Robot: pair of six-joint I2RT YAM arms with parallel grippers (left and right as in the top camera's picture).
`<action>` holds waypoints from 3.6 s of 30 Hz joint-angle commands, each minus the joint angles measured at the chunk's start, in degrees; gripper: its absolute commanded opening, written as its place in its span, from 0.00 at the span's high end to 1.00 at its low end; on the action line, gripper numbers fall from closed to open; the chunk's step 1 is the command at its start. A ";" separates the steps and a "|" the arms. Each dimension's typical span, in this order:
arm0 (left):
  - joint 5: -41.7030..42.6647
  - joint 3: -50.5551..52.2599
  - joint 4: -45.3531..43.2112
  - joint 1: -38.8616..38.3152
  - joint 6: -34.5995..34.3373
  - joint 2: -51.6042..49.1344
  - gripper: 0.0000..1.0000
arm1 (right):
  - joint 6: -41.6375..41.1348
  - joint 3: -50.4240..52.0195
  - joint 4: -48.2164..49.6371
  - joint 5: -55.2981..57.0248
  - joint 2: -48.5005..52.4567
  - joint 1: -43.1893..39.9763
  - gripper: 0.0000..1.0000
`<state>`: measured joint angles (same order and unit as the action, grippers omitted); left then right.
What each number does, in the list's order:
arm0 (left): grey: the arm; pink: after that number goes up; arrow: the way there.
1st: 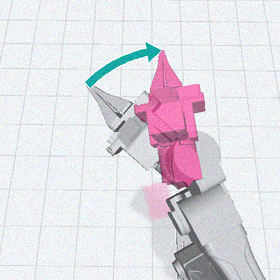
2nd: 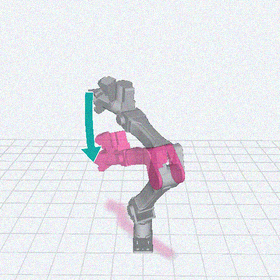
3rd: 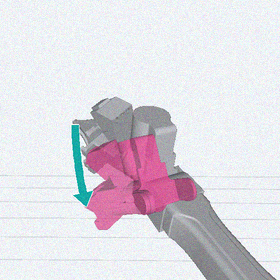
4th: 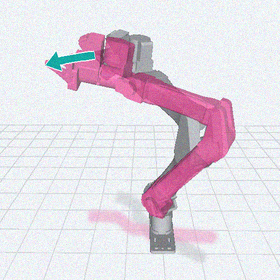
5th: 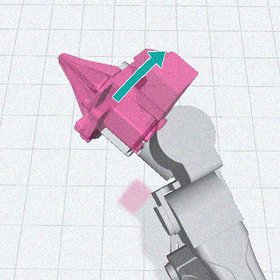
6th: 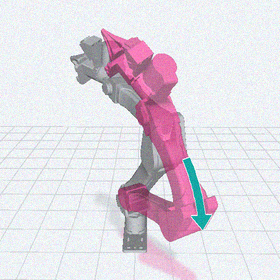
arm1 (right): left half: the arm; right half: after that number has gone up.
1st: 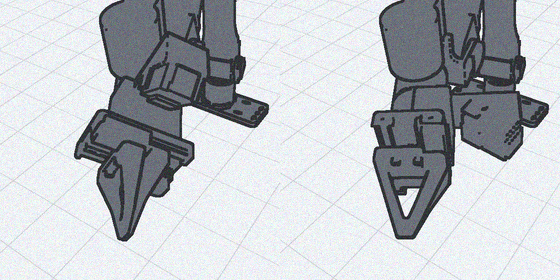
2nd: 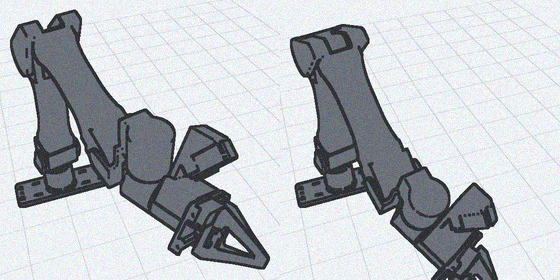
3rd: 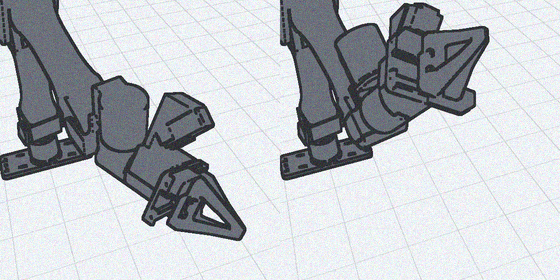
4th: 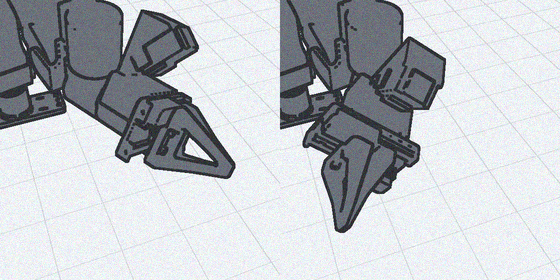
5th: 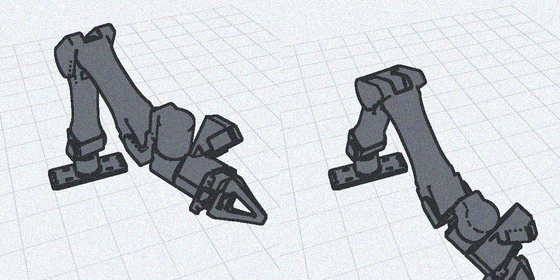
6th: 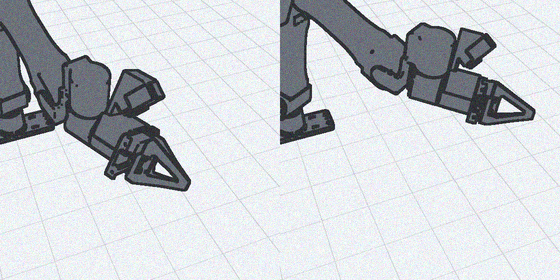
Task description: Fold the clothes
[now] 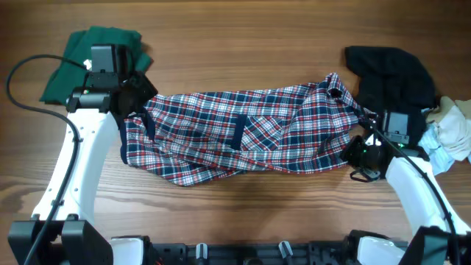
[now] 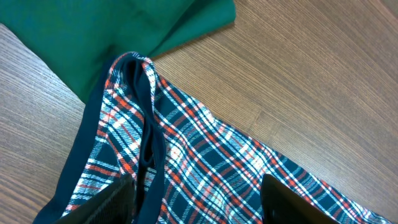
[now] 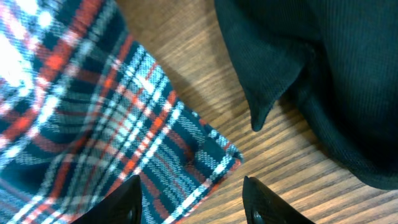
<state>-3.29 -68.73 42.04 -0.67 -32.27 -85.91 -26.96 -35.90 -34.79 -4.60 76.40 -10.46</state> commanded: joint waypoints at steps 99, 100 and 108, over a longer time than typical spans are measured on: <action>25.97 20.92 -17.31 -3.74 15.39 -6.05 0.79 | 25.46 -56.87 -26.40 -14.56 0.76 -0.24 0.96; 25.94 20.92 -16.96 -3.74 15.39 -6.05 0.78 | 25.46 -56.87 -26.38 -14.56 0.76 -0.24 0.96; 24.52 26.49 -21.55 -3.74 15.15 -6.05 0.66 | 25.42 -56.87 -26.08 -14.56 0.76 -0.24 0.96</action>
<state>20.91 -43.22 21.28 -4.19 -17.21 -91.31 -2.44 -91.55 -61.43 -18.46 76.93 -10.94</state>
